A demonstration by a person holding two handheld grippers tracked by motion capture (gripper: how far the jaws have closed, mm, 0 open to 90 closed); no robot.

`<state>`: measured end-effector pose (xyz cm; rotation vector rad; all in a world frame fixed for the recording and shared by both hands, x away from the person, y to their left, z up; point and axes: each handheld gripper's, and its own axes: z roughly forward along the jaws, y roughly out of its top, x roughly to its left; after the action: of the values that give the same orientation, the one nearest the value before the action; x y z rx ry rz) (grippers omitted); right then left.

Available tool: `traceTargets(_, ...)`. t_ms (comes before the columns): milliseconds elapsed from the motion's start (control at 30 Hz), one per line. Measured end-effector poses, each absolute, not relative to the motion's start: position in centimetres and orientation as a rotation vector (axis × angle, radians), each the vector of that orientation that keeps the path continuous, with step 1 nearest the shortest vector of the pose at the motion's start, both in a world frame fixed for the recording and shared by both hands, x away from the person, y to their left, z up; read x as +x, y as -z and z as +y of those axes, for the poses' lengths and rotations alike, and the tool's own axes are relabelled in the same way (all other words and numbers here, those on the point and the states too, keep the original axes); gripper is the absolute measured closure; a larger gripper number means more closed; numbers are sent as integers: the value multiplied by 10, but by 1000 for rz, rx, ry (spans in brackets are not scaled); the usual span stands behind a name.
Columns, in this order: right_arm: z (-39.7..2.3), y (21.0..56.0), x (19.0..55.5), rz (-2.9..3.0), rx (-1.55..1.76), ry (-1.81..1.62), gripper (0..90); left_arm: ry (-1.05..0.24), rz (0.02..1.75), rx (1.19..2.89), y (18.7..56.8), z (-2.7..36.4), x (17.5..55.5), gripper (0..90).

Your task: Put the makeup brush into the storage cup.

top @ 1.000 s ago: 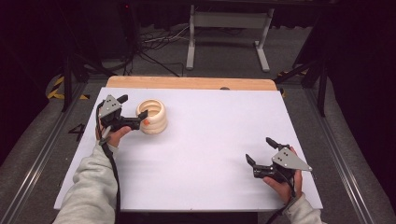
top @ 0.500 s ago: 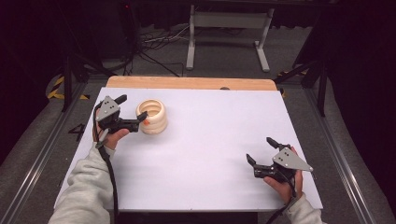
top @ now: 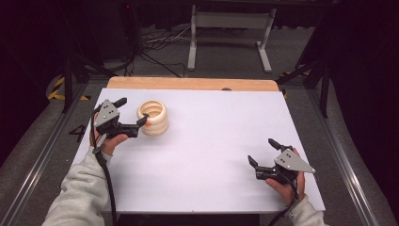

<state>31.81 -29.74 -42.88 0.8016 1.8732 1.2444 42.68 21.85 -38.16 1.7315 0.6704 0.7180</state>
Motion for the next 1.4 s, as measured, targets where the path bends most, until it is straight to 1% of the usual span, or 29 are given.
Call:
traceTargets(267,-297,429,318,1877,798,-1246,91,-717,650,1750,383,216,419,31)
traceTargets(667,-297,429,318,1877,799,-1242,91,-740,649,1720,386,210,406,37)
traceTargets(1033,-297,429,318,1878,798,-1245,91,-723,630,1703,388,198,390,41)
traceTargets(1400,-297,429,318,1877,799,-1245,91,-715,576,1723,394,190,375,48)
